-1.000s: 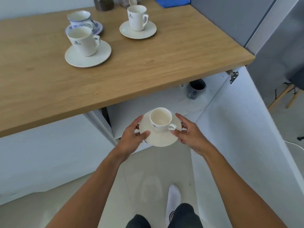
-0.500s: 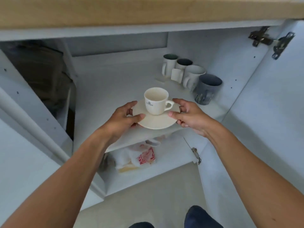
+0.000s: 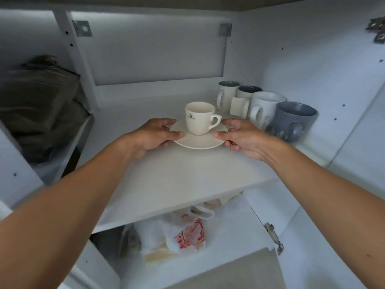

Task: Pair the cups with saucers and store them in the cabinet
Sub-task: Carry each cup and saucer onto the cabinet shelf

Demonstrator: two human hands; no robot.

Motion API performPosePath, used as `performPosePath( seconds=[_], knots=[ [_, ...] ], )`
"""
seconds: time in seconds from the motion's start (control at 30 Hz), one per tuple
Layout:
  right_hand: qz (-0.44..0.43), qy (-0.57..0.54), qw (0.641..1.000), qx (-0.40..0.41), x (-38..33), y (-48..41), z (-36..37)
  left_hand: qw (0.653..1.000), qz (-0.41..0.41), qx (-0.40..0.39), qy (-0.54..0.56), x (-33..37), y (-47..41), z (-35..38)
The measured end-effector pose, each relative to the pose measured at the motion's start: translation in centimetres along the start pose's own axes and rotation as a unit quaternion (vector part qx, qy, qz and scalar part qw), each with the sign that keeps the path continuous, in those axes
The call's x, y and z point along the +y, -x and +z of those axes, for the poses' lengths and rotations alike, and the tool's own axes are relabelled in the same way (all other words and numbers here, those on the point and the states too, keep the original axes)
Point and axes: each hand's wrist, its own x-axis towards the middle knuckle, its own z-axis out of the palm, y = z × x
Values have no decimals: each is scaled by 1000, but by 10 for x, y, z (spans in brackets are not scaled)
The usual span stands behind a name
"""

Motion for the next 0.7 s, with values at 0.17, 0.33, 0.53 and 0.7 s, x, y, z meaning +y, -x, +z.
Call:
performPosePath(
  seconds=[0.17, 0.33, 0.53, 0.7],
  knots=[
    [-5, 17, 1000, 8, -1, -48, 1, 998, 14, 3, -68, -18, -53, -7],
    [-3, 24, 999, 31, 2, -102, 4, 993, 17, 8, -115, -22, -101, -17],
    [-14, 3, 999, 43, -5, -152, 11, 988, 13, 18, -153, -27, -149, -29],
    [-3, 27, 998, 61, -10, -184, 19, 981, 6, 4, -195, -30, -175, -41]
  ],
)
